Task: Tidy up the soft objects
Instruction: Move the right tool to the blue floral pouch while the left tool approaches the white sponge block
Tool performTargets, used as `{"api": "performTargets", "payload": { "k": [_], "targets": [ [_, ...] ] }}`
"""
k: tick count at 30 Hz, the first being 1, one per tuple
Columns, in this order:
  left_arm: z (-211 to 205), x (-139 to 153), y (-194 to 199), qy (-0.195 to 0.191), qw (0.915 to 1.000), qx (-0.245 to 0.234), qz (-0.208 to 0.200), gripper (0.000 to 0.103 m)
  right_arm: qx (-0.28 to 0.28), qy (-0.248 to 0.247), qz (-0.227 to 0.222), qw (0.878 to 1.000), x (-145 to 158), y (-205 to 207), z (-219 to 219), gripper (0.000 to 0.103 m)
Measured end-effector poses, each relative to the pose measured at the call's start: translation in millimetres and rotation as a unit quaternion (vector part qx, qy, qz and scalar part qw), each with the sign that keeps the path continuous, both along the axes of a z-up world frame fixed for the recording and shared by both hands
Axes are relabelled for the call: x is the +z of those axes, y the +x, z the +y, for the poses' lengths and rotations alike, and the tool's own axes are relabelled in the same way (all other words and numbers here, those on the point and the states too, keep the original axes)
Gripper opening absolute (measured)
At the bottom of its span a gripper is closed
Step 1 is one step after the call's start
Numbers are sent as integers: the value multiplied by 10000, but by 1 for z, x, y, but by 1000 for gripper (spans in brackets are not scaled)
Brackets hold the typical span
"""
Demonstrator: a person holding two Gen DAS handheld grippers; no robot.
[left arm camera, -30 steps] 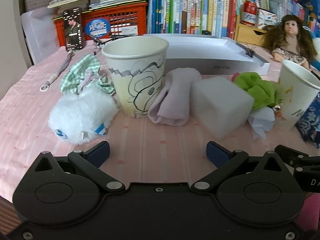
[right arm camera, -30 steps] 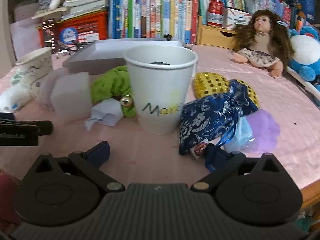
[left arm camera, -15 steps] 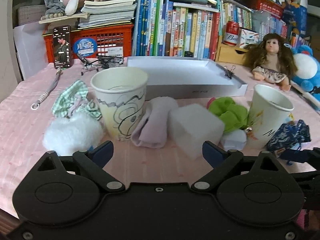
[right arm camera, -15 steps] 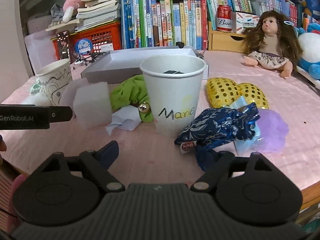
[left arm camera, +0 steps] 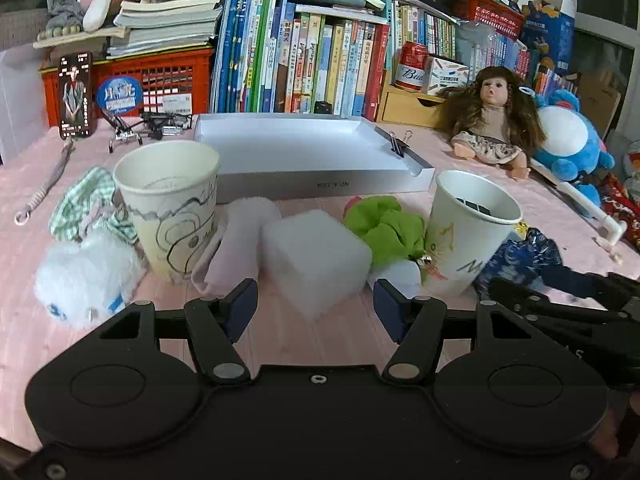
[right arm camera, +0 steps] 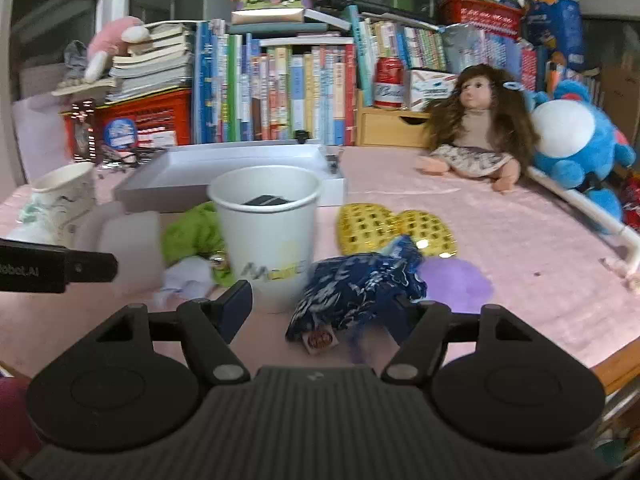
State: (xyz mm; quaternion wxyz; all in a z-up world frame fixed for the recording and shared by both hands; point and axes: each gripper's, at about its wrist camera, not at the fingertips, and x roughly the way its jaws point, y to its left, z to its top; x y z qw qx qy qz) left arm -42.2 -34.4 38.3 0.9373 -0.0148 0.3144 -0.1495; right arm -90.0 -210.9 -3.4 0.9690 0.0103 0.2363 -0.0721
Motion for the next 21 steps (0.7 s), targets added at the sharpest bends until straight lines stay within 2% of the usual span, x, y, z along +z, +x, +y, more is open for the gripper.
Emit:
{"api": "performTargets", "payload": {
  "k": [1, 3, 5, 8, 11, 21],
  "targets": [
    [-2, 0, 2, 4, 10000, 30, -16, 61, -45, -62, -11, 10000, 0, 1, -1, 79],
    [-5, 2, 5, -39, 9999, 100, -81, 72, -111, -198, -45, 9997, 0, 2, -1, 78],
    [-8, 3, 8, -1, 9997, 195, -170, 77, -197, -413, -95, 9989, -1, 2, 0, 78],
    [-16, 2, 13, 176, 9990, 282, -301, 78, -305, -793, -148, 9963, -3, 2, 3, 81],
    [-21, -1, 19, 173, 9991, 319, -242, 78, -369, -1076, -152, 9934, -6, 5, 6, 82],
    [-24, -11, 35, -169, 9981, 591, -5, 81, -388, -1294, -276, 9905, -7, 21, -3, 83]
  ]
}}
